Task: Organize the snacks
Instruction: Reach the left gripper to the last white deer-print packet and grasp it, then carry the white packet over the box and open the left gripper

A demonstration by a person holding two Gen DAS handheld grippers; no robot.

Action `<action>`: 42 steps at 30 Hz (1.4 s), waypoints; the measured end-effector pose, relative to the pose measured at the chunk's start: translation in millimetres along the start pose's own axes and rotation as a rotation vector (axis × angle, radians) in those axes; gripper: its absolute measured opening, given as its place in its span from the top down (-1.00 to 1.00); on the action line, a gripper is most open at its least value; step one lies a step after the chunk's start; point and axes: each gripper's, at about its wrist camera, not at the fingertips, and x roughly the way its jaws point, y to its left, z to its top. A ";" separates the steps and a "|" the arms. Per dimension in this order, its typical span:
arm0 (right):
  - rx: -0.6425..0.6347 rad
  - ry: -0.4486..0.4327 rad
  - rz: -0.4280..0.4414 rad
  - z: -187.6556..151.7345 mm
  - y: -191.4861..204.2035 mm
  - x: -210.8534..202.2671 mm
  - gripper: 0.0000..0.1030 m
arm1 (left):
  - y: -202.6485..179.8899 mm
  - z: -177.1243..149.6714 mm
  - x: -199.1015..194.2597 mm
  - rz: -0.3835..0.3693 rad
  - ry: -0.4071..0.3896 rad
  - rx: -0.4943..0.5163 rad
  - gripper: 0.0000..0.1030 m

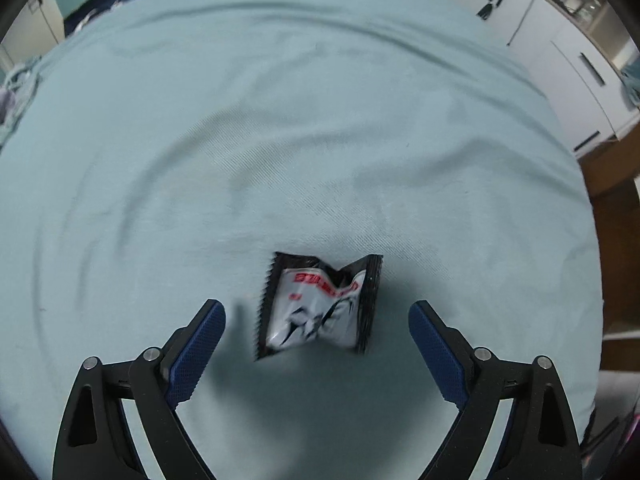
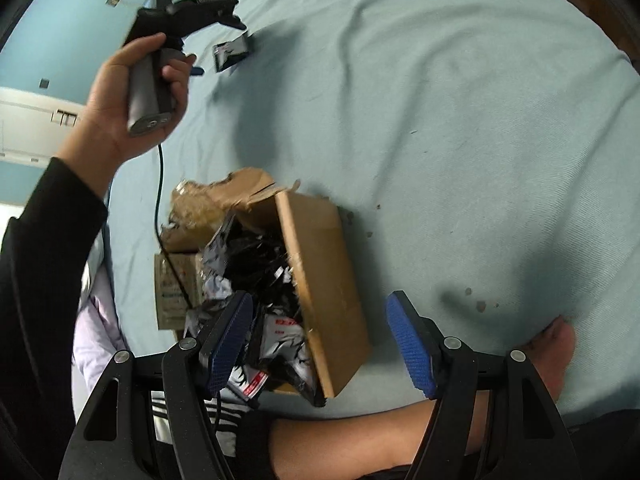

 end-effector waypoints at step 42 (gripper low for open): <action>-0.338 -0.154 -0.077 -71.4 40.9 -68.4 -0.34 | 55.4 -347.3 -206.9 -0.078 -0.265 0.466 -0.67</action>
